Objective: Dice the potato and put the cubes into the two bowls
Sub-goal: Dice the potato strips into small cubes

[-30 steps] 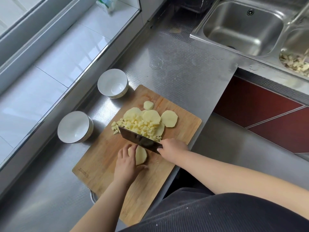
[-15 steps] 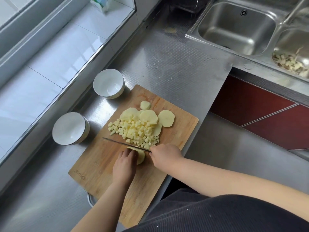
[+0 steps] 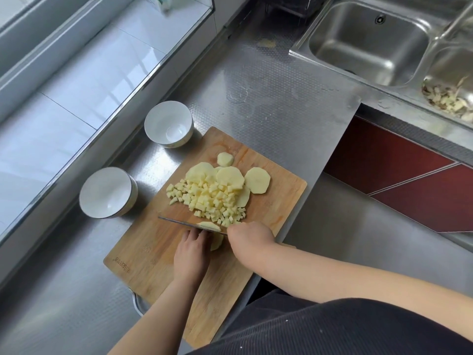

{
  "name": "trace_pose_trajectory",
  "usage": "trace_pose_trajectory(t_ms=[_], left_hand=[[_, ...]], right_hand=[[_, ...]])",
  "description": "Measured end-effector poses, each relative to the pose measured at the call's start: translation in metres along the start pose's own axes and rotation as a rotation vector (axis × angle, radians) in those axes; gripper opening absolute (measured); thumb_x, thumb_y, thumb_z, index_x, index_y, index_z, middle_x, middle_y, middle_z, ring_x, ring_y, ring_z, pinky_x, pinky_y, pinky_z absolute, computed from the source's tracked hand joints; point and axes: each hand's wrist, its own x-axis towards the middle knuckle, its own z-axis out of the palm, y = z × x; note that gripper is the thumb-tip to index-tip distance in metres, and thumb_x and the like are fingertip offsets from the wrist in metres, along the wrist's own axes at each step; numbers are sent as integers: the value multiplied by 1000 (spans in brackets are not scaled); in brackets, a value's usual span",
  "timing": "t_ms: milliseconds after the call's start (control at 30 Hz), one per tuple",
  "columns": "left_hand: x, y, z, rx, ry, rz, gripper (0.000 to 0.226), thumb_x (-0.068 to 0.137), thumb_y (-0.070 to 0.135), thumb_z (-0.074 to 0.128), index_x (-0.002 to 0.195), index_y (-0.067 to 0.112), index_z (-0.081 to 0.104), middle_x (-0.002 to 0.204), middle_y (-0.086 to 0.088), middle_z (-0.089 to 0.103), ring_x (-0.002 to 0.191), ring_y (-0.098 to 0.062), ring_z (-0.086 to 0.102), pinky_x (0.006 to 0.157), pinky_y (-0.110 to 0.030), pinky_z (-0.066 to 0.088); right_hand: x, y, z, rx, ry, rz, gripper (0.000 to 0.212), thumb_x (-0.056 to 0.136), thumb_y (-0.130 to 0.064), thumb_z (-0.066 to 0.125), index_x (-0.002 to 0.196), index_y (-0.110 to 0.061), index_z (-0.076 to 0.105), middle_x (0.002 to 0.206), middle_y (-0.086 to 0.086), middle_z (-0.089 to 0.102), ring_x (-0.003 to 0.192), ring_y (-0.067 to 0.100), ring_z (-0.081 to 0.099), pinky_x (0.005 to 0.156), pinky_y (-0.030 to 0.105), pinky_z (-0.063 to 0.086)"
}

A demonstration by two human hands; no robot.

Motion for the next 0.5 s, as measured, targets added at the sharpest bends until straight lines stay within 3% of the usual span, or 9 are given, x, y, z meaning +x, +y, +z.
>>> trace_pose_trajectory(t_ms=[167,267,367,500], left_hand=[[-1,-3,3,6,5,1,34,73,1,76,104,12,69,103,-7,64,82,-30,55,58,-35,50],[-1,-3,2,8,18,25,22,75,2,75,92,12,66,94,-5,62,77,-29,53,56,-32,46],[-2,1,-1,-6,38,19,21,76,5,75,94,13,68,95,-4,63,77,-27,55,58,-31,46],[-5,3,-1,4,48,9,25,72,3,78,93,11,67,93,-5,63,76,-28,56,55,-32,46]], right_hand=[[11,8,16,28,-36,41,32,92,4,48,117,-11,60,110,10,63,97,29,62,61,32,40],[17,18,23,115,-52,83,20,100,-13,46,113,-11,61,108,9,63,93,29,62,60,31,39],[22,29,20,204,-78,106,28,102,-31,45,113,-11,61,107,9,62,95,30,61,65,32,42],[18,31,16,180,-49,34,33,103,-34,41,114,-11,62,108,11,63,96,31,61,64,31,40]])
